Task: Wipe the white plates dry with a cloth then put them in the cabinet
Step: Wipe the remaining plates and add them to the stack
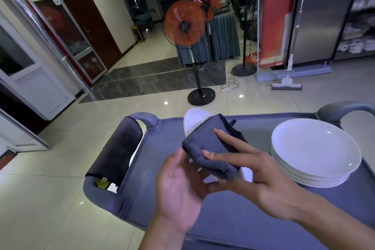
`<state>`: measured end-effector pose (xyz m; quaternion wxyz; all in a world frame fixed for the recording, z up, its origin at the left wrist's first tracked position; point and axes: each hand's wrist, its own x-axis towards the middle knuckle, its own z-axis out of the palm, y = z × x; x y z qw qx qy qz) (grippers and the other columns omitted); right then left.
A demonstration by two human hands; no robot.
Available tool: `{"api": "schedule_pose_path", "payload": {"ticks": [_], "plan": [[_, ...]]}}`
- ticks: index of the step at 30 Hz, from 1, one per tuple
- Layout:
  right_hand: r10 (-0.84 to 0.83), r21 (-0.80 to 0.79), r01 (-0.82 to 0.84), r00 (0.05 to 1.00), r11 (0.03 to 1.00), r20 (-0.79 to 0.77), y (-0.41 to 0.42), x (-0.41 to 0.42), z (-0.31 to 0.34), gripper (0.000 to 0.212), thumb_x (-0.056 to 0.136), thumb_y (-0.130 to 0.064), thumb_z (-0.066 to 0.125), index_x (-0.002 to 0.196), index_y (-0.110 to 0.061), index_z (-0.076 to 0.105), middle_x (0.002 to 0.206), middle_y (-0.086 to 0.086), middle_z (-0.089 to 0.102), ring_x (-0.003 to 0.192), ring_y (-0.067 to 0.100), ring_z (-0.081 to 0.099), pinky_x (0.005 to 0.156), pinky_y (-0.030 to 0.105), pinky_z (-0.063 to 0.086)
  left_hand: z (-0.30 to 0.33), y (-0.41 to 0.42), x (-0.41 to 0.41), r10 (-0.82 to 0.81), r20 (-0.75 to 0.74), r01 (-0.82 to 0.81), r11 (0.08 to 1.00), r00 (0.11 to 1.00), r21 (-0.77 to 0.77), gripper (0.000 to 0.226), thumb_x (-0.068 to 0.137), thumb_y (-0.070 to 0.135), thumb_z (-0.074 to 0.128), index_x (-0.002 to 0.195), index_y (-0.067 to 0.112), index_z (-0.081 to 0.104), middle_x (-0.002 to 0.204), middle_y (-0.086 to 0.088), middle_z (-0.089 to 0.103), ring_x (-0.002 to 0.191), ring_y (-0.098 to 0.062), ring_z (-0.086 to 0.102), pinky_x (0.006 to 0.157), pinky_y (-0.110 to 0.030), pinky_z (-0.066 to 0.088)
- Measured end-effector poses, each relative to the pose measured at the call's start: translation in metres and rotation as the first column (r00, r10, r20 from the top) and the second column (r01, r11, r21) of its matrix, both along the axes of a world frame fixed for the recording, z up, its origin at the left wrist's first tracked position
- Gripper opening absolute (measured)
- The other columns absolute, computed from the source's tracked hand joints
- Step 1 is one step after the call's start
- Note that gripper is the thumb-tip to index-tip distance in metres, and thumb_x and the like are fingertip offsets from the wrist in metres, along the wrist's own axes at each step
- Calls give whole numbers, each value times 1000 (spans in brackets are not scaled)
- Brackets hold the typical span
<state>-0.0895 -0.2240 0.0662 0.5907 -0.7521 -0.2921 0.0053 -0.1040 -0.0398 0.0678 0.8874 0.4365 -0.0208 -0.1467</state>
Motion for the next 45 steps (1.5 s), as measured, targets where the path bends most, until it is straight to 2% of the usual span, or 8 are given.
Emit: {"api": "schedule_pose_path", "payload": {"ticks": [9,18,22,25,27,32,37,45], "plan": [[71,-214,-27,977,976,203,-24,12,-13,48,87,-28,69,131,-48,62,162,-9,31,149,4,27,118,30,32,-3,-7,9,-40,-151,42,999,988,11,72,98,60,43,147,8,53,146,-25,54,133,-42,54,92,-50,56],[226,-443,-14,874,896,430,-47,12,-19,53,88,-19,73,136,-38,61,166,-4,24,153,19,22,122,46,16,-16,-6,14,59,-224,-47,997,973,60,61,104,45,52,151,8,47,151,-21,51,141,-38,47,121,-59,29],[192,-454,21,888,890,418,-60,3,-32,53,88,-22,74,135,-41,61,165,-5,26,153,21,24,121,46,16,-14,-6,13,101,-171,-96,995,980,37,55,102,43,47,148,14,51,144,-13,61,134,-33,56,109,-54,46],[81,-409,57,947,911,312,-69,-3,-54,52,86,-24,73,133,-45,62,164,-11,29,153,14,23,122,36,15,-14,3,14,121,-147,-112,992,982,64,55,97,43,47,147,19,50,140,-9,64,129,-32,61,86,-52,58],[-119,-222,117,993,968,3,-71,-6,-66,46,83,-26,74,125,-45,68,155,-22,40,148,3,29,117,28,28,-13,14,17,149,-139,-142,988,979,59,54,95,43,47,144,21,52,139,-8,65,124,-30,64,79,-52,63],[-237,223,645,546,731,-803,-62,-5,-82,31,91,-30,65,118,-15,70,107,8,73,100,34,65,84,47,53,-10,34,16,117,-31,-116,993,993,22,47,102,42,44,145,25,52,144,-7,61,128,-32,61,80,-53,61],[21,415,625,538,661,-842,-35,-6,-61,32,95,-33,58,125,-28,70,108,14,56,98,35,48,94,62,52,-19,26,11,22,-21,-21,999,1000,48,68,94,41,69,154,26,41,155,-9,49,139,-33,51,92,-58,56],[-8,480,700,570,528,-822,-18,-15,-43,29,97,-28,57,120,-16,69,84,3,55,71,20,52,69,40,56,-18,36,9,28,21,-30,996,999,88,69,62,18,94,126,27,71,129,-6,69,115,-27,68,78,-45,60]]}}
